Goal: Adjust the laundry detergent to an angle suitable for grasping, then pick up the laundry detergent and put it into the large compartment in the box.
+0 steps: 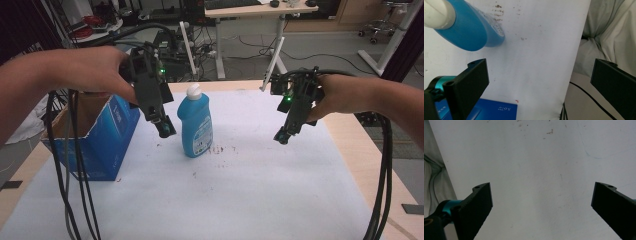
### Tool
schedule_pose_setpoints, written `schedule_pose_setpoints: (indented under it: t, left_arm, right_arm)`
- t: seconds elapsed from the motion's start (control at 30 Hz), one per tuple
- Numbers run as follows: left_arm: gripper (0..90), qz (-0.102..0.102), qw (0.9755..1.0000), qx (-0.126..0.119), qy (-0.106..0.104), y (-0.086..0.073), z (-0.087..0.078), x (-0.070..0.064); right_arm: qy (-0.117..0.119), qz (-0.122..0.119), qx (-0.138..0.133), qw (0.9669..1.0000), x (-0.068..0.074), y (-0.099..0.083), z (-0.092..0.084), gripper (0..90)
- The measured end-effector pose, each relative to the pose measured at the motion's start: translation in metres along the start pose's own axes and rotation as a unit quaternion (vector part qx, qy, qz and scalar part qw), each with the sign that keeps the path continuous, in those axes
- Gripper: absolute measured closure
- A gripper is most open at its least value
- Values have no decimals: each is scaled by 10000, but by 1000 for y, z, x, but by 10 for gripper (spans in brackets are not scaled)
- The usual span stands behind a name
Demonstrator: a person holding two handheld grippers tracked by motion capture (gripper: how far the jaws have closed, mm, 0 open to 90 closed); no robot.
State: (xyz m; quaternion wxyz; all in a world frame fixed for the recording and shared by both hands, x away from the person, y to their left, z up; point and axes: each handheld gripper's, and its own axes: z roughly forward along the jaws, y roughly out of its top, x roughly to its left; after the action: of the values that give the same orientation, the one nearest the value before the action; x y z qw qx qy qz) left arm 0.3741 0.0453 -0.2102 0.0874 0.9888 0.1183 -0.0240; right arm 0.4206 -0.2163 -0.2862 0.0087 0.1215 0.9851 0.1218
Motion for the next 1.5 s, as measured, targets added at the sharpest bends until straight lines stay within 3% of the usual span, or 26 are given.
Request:
schedule_pose_setpoints:
  t: [0.37, 0.7, 0.83, 1.0, 1.1, 1.13, 1.17, 1.2, 1.23, 1.27, 1.33, 1.37, 1.43, 1.5]
  left_arm:
    - [17, -28, 10000, -14, 48, 2, 0, 0]
    - [17, -556, 9980, -77, 282, 8, -1, 10]
    - [17, -982, 9942, -158, 413, 10, -3, 20]
    - [16, -1224, 9912, -224, 458, 12, -1, 27]
    - [17, -1500, 9872, -253, 472, 17, 0, 35]
    - [17, -1500, 9872, -253, 472, 17, 0, 35]
    - [17, -1616, 9853, -286, 483, 20, 1, 37]
    - [17, -1616, 9853, -286, 483, 20, 1, 37]
    - [17, -1742, 9829, -314, 513, 22, 2, 40]
    - [17, -1742, 9829, -314, 513, 22, 2, 40]
    - [17, -1886, 9799, -300, 579, 26, 5, 44]
    - [17, -1886, 9799, -300, 579, 26, 5, 44]
    - [17, -2053, 9760, -359, 636, 28, 8, 48]
    - [17, -2129, 9742, -397, 640, 30, 10, 51]
  right_arm:
    - [-18, 13, -13, 10000, 0, -2, -2, 26]
    - [-9, 28, -4, 10000, -1, -3, -2, 26]
    - [-8, 13, -25, 10000, -5, -4, -1, 26]
    - [17, 15, -27, 10000, -6, -4, 0, 26]
    - [24, -29, -46, 10000, -8, -4, 1, 26]
    - [24, -29, -46, 10000, -8, -4, 1, 26]
    - [36, 30, -16, 10000, -7, -5, 0, 26]
    - [36, 30, -16, 10000, -7, -5, 0, 26]
    - [25, 33, -57, 10000, -7, -5, 0, 26]
    - [25, 20, -63, 10000, -8, -6, -1, 26]
    - [13, 39, -60, 10000, -8, -7, -1, 26]
    - [19, 28, -65, 10000, -8, -7, -1, 26]
    - [26, 20, -56, 10000, -8, -8, -2, 26]
    - [19, 22, -65, 10000, -8, -8, -2, 26]
